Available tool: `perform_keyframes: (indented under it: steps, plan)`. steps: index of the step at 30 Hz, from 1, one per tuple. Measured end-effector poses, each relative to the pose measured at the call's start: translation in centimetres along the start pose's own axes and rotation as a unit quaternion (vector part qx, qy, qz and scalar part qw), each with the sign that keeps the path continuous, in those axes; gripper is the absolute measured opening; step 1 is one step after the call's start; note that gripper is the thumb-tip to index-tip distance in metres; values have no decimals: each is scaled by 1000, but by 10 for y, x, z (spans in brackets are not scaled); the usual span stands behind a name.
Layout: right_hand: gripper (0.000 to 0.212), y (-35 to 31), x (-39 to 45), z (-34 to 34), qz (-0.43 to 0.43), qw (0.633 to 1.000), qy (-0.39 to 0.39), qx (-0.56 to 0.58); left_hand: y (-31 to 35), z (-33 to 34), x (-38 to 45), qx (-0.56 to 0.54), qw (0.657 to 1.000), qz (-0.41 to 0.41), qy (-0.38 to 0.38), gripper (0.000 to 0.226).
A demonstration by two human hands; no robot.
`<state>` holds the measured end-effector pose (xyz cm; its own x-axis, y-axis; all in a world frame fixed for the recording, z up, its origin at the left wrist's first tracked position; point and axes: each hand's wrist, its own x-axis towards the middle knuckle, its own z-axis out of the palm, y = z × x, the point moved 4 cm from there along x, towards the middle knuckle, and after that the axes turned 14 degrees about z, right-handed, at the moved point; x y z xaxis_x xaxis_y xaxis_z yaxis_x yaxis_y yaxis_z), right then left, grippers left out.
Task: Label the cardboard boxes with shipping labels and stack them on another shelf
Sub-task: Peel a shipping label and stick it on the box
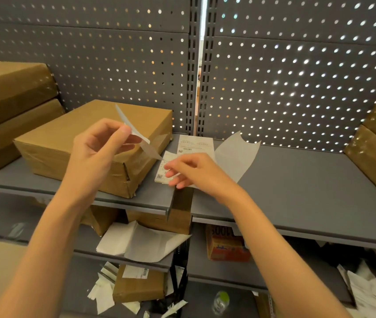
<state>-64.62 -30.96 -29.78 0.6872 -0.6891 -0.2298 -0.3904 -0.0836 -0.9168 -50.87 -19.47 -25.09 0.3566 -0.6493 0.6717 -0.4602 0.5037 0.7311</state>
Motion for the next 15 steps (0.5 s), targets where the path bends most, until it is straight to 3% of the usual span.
perform_keyframes:
  steps: [3, 6, 10, 15]
  plan:
    - [41, 3, -1, 29, -2, 998, -23, -66, -2, -3, 1, -14, 1000, 6, -12, 11]
    - [60, -7, -3, 49, -26, 998, -7, -48, -4, -9, 2, -36, 999, 4, -20, 14]
    - [57, -12, 6, 70, -48, 997, 62, 13, -9, -17, 5, -46, 998, -7, -36, 13]
    - [33, -18, 18, 99, -28, 974, 139, 178, -16, -33, 7, -83, 994, -11, -75, 17]
